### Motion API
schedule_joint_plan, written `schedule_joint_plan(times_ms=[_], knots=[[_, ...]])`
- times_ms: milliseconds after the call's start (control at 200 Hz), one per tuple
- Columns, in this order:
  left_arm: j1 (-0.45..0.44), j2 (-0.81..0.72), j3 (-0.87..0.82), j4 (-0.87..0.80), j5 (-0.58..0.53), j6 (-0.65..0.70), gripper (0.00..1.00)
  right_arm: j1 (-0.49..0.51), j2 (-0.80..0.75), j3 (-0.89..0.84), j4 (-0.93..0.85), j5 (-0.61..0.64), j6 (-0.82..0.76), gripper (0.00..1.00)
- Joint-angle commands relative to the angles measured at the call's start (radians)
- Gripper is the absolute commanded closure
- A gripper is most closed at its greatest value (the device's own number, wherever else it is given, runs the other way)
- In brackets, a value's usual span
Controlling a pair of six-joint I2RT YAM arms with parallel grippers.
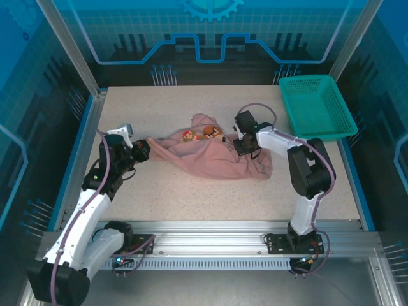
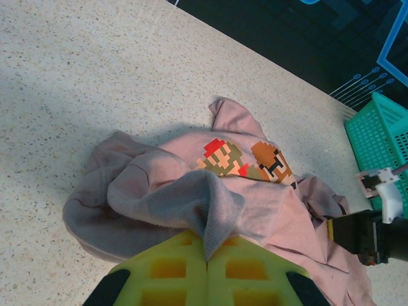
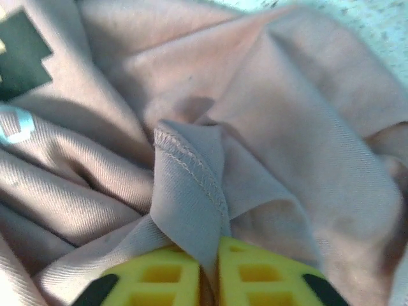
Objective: Fold the inside-out t-shirt
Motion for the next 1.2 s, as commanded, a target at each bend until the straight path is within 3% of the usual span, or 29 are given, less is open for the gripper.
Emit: schedule_joint_plan(times_ms=[0, 200, 485, 710, 810, 900, 960, 1035, 1195], knots=[[0.009, -0.007, 0.009, 0.009, -0.054, -0.006, 1.0, -0.057, -0.122, 0.017, -0.035, -0.103, -0.01, 0.93], [0.042, -0.015, 0.1, -0.014, -0.12, -0.038, 1.0, -0.24, -0.385, 0.015, -0.066, -0.424, 0.029, 0.98], [0.121, -0.042, 0.25, -0.079, -0.123, -0.032, 1.0, -0.361, -0.545, 0.092, -0.102, -0.549, 0.079, 0.97], [0.121, -0.049, 0.258, -0.101, -0.111, -0.026, 1.0, -0.297, -0.439, 0.092, -0.036, -0.523, 0.157, 0.92], [0.121, -0.039, 0.203, -0.068, -0.097, -0.049, 1.0, -0.253, -0.216, 0.182, -0.002, -0.518, 0.176, 0.82], [0.121, -0.021, 0.163, -0.04, -0.086, -0.064, 1.0, -0.242, 0.032, 0.375, -0.078, -0.485, 0.151, 0.75], [0.121, -0.009, 0.144, -0.024, -0.065, -0.07, 1.0, -0.244, 0.114, 0.453, -0.127, -0.42, 0.116, 0.7], [0.121, 0.007, 0.133, -0.014, -0.041, -0.073, 1.0, -0.24, 0.097, 0.419, -0.131, -0.391, 0.073, 0.63], [0.121, 0.014, 0.121, -0.002, -0.029, -0.06, 1.0, -0.21, -0.083, 0.126, -0.079, -0.304, 0.03, 0.49]])
